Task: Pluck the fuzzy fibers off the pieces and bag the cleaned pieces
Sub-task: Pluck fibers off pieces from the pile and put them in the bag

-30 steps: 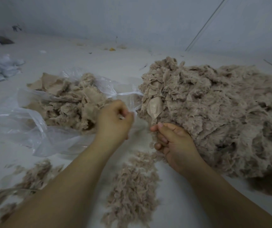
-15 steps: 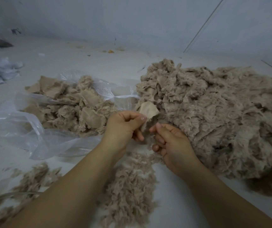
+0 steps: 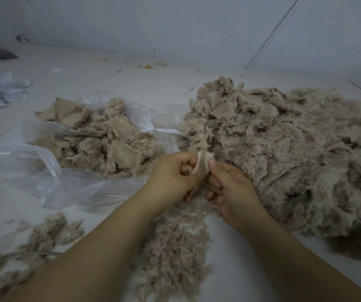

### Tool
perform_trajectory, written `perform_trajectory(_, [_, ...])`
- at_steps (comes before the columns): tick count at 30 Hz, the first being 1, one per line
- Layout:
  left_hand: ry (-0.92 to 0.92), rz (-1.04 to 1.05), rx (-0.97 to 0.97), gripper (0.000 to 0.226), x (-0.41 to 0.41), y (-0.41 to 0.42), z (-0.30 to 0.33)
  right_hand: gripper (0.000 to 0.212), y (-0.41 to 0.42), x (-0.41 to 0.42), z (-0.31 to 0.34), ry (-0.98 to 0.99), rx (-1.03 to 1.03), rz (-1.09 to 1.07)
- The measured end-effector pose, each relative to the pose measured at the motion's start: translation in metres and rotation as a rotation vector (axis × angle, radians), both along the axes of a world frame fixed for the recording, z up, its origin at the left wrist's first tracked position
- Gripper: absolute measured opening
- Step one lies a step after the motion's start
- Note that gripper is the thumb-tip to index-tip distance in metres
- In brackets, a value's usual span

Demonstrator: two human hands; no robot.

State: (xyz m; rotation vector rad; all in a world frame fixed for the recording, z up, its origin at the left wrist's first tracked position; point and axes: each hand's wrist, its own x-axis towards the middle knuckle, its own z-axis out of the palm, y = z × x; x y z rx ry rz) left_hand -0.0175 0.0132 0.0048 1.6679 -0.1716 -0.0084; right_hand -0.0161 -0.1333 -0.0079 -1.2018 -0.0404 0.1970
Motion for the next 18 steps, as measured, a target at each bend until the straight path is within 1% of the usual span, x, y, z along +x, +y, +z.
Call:
perform_trajectory(1, [-0.016, -0.020, 0.051, 0.011, -0.001, -0.002, -0.001, 0.025, 0.000, 0.000, 0.000, -0.006, -0.013, 0.008])
perform_trajectory(3, [-0.029, -0.046, 0.081, 0.013, -0.004, -0.004, -0.001, 0.021, 0.000, 0.002, -0.003, -0.012, -0.029, 0.002])
perform_trajectory(4, [-0.052, -0.024, 0.083, 0.014, -0.004, -0.004, 0.000, 0.019, 0.000, 0.003, -0.004, -0.005, -0.032, -0.010])
perform_trajectory(6, [-0.152, 0.077, 0.100, 0.010, -0.002, -0.003, 0.003, 0.019, -0.002, 0.003, -0.006, -0.002, -0.031, -0.006])
perform_trajectory(7, [-0.187, 0.094, 0.090, 0.009, -0.001, -0.002, 0.005, 0.021, -0.002, 0.003, -0.006, -0.009, -0.034, 0.006])
perform_trajectory(8, [-0.192, 0.075, 0.071, 0.012, 0.000, -0.003, 0.008, 0.022, -0.002, 0.003, -0.006, -0.017, -0.041, 0.016])
perform_trajectory(9, [-0.168, 0.031, 0.054, 0.016, 0.001, -0.004, 0.010, 0.022, -0.002, 0.002, -0.006, -0.031, -0.049, 0.022])
perform_trajectory(12, [-0.015, -0.081, 0.064, 0.024, 0.001, -0.007, 0.011, 0.015, -0.002, 0.001, -0.005, -0.070, -0.075, 0.027])
perform_trajectory(14, [0.063, -0.087, 0.024, 0.028, 0.003, -0.007, 0.011, 0.018, -0.003, 0.000, -0.004, -0.077, -0.070, 0.045])
perform_trajectory(17, [0.107, -0.051, -0.002, 0.035, 0.008, -0.001, 0.012, 0.017, -0.003, -0.003, 0.000, -0.059, -0.025, 0.067])
perform_trajectory(18, [0.110, -0.042, 0.002, 0.037, 0.009, 0.001, 0.012, 0.023, -0.002, -0.004, 0.001, -0.050, -0.012, 0.062])
